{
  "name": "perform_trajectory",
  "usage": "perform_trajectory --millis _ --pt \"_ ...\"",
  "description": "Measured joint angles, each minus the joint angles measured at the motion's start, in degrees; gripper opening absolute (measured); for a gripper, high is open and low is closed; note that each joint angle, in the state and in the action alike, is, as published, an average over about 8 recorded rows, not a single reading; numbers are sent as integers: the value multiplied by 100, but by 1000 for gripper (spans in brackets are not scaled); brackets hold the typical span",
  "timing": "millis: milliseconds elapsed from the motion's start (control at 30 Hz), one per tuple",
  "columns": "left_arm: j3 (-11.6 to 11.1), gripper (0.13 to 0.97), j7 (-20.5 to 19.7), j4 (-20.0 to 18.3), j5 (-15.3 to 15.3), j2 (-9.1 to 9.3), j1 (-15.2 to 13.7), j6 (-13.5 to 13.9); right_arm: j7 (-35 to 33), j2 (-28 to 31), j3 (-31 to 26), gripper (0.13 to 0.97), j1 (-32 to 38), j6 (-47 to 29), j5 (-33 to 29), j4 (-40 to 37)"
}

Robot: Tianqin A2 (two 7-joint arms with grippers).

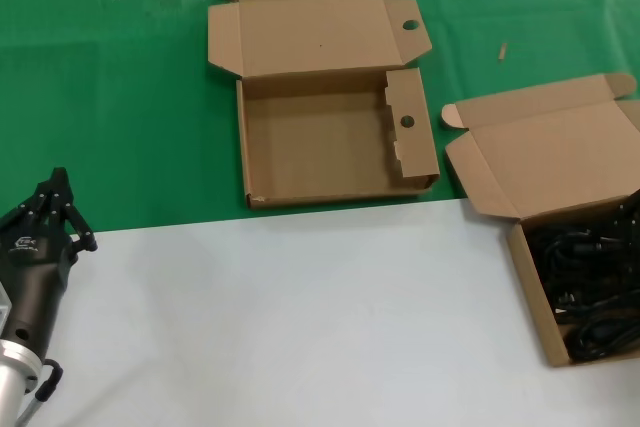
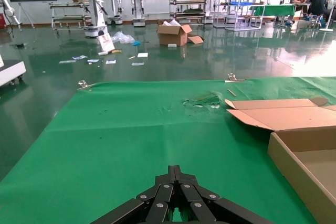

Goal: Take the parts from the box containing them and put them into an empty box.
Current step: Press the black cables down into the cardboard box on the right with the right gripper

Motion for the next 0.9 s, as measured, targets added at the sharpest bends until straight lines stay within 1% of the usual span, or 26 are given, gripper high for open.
perform_trajectory --millis 133,167,300,433,567,733,833,900 --pt "0 140 0 0 0 0 0 0 -46 -74 -19 322 57 23 -19 -146" --pt "0 140 0 0 0 0 0 0 -56 -92 -24 322 73 28 -25 -180" --pt "0 140 0 0 0 0 0 0 -46 -150 -41 264 147 27 -49 -264" --pt "0 140 0 0 0 0 0 0 82 -154 -46 207 242 -41 -82 -192" --pt "0 140 0 0 0 0 0 0 362 -98 -35 207 380 -210 -127 55" --pt "0 140 0 0 0 0 0 0 881 -41 -12 165 691 -553 -199 513" --pt "0 140 0 0 0 0 0 0 1209 -115 -16 140 977 -756 -246 781" --pt "0 140 0 0 0 0 0 0 1408 -225 -35 140 1198 -864 -283 933"
